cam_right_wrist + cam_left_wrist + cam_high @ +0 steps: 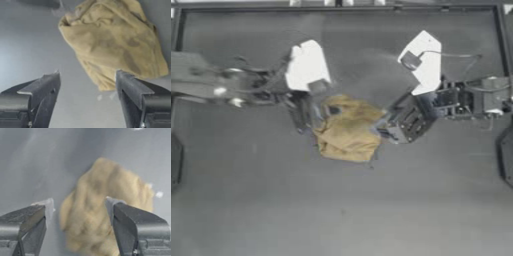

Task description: Fold shirt

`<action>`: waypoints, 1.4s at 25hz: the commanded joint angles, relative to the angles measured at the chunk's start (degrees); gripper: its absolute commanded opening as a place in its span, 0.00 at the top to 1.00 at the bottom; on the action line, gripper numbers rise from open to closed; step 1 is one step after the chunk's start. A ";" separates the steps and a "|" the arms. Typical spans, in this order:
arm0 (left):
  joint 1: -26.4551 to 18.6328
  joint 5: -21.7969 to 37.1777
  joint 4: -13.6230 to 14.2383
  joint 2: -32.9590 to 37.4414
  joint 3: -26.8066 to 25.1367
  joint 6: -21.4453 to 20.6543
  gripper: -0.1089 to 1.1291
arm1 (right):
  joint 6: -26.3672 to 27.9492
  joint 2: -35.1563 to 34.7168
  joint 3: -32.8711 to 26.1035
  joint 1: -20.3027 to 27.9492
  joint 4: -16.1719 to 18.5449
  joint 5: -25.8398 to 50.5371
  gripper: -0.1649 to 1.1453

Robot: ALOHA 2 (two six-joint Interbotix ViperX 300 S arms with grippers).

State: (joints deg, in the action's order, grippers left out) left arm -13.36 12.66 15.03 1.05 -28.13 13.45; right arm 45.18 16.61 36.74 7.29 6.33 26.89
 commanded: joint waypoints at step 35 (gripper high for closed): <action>-2.64 -10.90 -0.09 -8.09 -6.24 0.35 0.15 | 0.97 -14.33 -0.44 0.26 17.58 -12.57 0.17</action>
State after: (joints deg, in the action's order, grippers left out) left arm -15.82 2.29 15.03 -7.82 -34.72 13.71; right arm 46.05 1.85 37.35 7.29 23.20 14.59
